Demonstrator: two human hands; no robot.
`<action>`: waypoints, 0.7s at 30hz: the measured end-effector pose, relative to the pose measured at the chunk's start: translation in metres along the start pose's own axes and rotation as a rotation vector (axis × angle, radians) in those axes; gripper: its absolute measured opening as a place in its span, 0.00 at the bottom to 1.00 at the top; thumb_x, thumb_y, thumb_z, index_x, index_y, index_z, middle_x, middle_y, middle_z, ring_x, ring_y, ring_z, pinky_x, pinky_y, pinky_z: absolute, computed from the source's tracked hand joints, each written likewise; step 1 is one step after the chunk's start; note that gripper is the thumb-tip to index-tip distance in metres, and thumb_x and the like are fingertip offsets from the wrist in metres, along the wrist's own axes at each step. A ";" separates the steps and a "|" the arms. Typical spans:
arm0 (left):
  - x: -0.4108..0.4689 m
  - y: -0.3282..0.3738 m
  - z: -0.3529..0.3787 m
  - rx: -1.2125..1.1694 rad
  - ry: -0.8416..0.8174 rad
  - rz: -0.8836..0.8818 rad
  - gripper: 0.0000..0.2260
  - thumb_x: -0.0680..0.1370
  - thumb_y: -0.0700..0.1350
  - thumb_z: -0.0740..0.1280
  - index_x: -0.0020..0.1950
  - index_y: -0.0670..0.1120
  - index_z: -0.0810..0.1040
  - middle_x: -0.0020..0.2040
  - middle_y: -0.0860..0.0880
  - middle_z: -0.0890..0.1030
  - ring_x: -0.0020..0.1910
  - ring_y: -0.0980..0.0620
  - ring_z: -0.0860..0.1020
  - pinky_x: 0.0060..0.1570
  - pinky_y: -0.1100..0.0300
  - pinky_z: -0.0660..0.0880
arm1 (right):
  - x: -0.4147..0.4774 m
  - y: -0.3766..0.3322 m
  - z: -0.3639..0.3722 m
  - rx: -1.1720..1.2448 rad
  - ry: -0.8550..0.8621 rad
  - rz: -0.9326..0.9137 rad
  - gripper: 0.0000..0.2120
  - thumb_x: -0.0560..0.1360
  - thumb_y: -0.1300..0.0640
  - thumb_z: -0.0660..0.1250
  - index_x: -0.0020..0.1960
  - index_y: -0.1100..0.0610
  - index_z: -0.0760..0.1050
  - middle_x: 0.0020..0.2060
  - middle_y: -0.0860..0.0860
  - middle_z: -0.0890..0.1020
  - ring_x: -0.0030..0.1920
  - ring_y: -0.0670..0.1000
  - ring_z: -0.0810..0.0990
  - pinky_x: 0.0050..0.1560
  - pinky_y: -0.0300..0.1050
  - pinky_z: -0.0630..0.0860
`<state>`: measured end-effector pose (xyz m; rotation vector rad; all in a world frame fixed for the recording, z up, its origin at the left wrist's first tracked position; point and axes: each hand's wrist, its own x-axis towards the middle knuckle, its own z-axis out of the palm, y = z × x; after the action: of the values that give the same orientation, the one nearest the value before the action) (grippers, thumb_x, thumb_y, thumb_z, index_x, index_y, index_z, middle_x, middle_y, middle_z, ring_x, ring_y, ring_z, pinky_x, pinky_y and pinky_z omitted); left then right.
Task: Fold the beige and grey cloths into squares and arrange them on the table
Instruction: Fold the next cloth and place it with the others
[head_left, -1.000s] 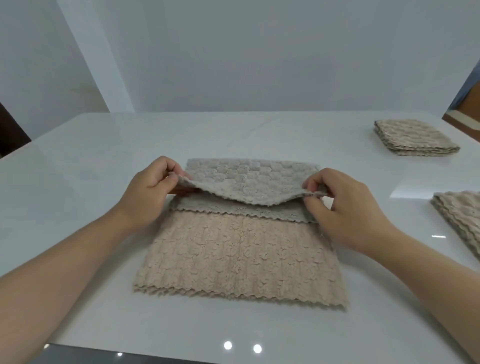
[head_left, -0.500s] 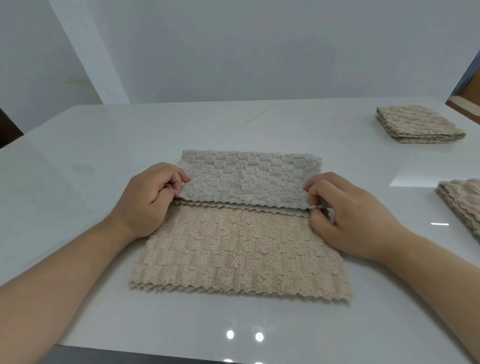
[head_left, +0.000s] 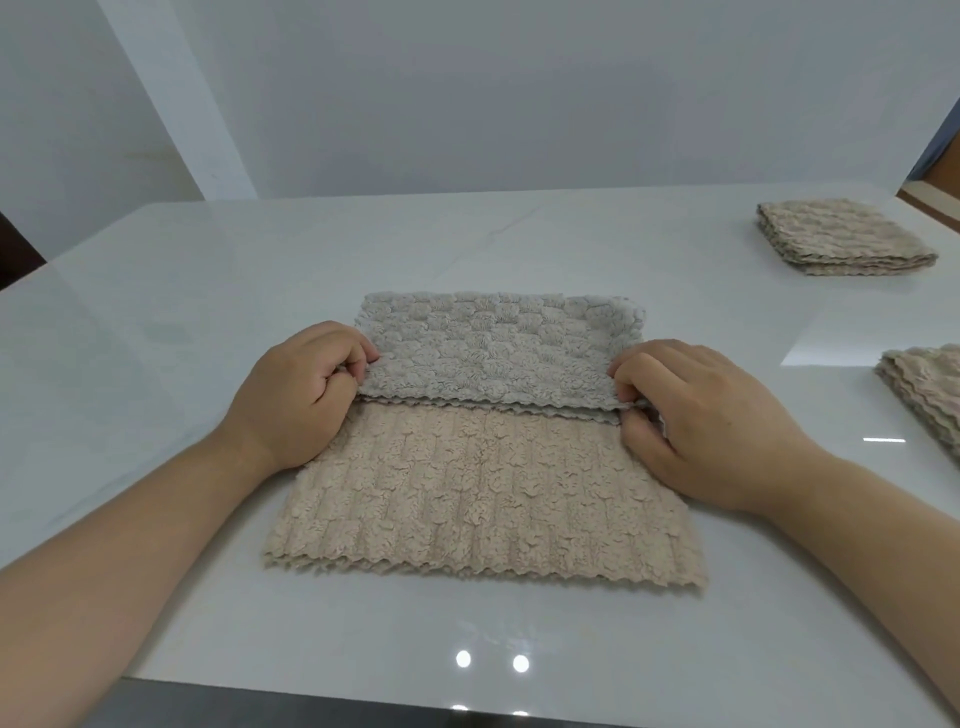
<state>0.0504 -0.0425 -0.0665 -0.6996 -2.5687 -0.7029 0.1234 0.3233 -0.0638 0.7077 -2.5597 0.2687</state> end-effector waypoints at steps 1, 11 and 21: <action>0.000 0.000 0.000 0.030 -0.009 0.000 0.07 0.71 0.40 0.58 0.37 0.49 0.73 0.50 0.56 0.81 0.54 0.58 0.76 0.52 0.57 0.73 | 0.000 0.000 -0.001 -0.024 0.009 0.000 0.03 0.72 0.59 0.65 0.46 0.57 0.73 0.45 0.53 0.81 0.49 0.59 0.78 0.49 0.55 0.74; 0.006 0.002 -0.010 0.201 0.040 0.016 0.17 0.78 0.55 0.61 0.36 0.48 0.81 0.42 0.56 0.83 0.46 0.51 0.78 0.49 0.54 0.70 | 0.003 -0.010 -0.009 -0.061 0.095 0.071 0.11 0.75 0.47 0.65 0.38 0.52 0.76 0.42 0.45 0.84 0.50 0.55 0.77 0.50 0.54 0.69; 0.077 0.085 0.025 0.196 -0.160 -0.060 0.16 0.85 0.49 0.57 0.71 0.45 0.72 0.69 0.47 0.74 0.67 0.49 0.73 0.66 0.53 0.69 | 0.111 -0.043 0.009 0.008 -0.185 0.297 0.21 0.85 0.55 0.52 0.74 0.62 0.68 0.75 0.57 0.70 0.79 0.58 0.59 0.76 0.55 0.62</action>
<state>0.0294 0.0626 -0.0189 -0.6398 -2.7668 -0.4199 0.0585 0.2364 -0.0147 0.3667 -2.8405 0.3227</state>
